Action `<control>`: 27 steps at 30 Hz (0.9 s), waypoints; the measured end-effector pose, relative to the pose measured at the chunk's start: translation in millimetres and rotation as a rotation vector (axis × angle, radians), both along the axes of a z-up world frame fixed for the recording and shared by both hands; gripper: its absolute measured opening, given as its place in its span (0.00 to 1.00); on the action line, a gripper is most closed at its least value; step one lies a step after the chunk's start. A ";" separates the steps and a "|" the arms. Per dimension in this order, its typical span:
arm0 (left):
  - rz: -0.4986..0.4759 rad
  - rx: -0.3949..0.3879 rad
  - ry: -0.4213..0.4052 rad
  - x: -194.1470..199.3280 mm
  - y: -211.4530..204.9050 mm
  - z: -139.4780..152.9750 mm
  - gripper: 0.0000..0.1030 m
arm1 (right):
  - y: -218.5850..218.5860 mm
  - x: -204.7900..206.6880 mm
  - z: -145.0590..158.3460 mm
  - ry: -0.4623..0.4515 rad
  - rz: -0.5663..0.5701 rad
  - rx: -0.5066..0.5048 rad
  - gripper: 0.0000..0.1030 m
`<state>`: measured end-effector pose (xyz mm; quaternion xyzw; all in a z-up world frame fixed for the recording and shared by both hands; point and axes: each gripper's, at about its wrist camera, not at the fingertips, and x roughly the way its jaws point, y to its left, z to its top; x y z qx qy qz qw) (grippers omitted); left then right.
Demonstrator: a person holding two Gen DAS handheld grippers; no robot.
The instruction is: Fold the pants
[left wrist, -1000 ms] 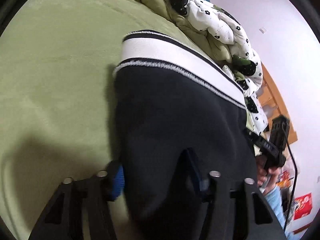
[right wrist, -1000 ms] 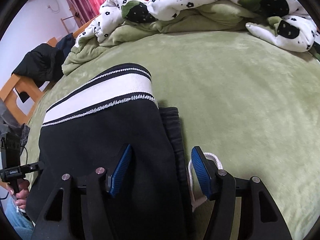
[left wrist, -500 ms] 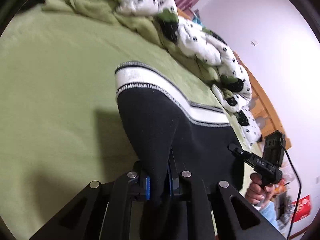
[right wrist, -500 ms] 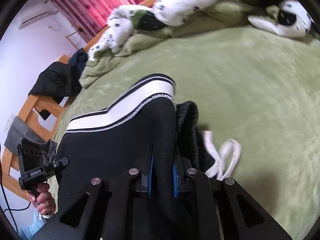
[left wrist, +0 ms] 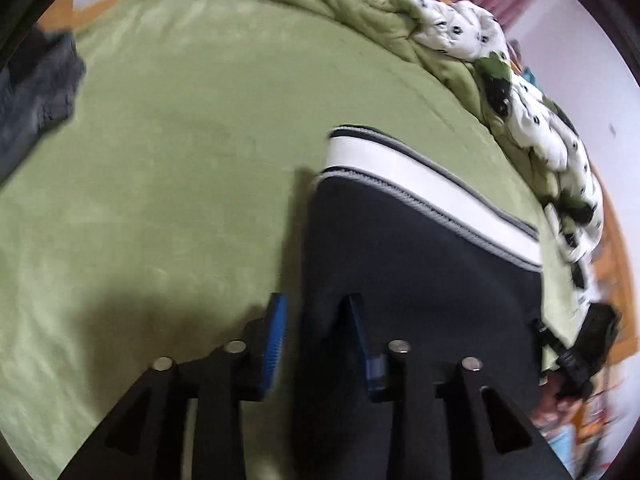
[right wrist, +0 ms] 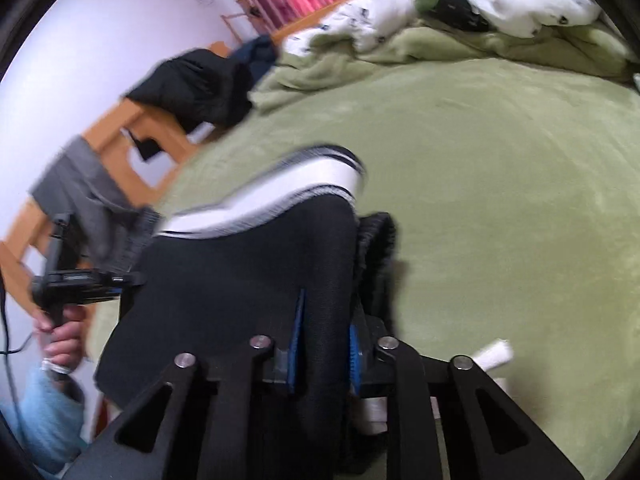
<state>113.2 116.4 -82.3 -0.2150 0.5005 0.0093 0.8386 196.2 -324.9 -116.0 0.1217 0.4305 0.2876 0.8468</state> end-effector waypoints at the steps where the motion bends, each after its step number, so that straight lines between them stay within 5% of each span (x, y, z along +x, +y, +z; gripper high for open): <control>1: 0.000 0.027 -0.022 -5.1 -2.0 1.9 0.41 | -4.9 -1.5 -5.5 0.018 -0.017 0.001 0.23; 4: -0.020 0.109 -0.065 -16.3 -10.0 14.8 0.41 | -6.0 -8.4 2.7 -0.006 -0.021 -0.094 0.34; 9: -0.045 0.227 -0.173 -6.4 -25.0 44.2 0.51 | -11.3 -7.5 41.0 -0.099 -0.042 -0.160 0.34; 15: -0.034 0.173 -0.173 14.8 -22.9 51.9 0.51 | 21.1 54.4 32.5 -0.050 -0.063 -0.115 0.34; 17: -0.039 0.186 -0.185 11.7 -19.8 53.7 0.51 | 32.7 64.9 22.3 -0.032 -0.044 -0.139 0.23; 21: -0.072 0.184 -0.214 9.3 -23.7 54.7 0.51 | 12.1 60.9 19.5 -0.043 -0.108 -0.069 0.16; 24: -0.097 0.123 -0.208 23.4 -31.6 49.5 0.51 | 10.4 53.4 3.4 -0.065 -0.135 -0.127 0.17; 27: -0.133 0.132 -0.230 39.6 -48.9 47.9 0.51 | 12.6 56.1 20.8 -0.064 -0.153 -0.131 0.20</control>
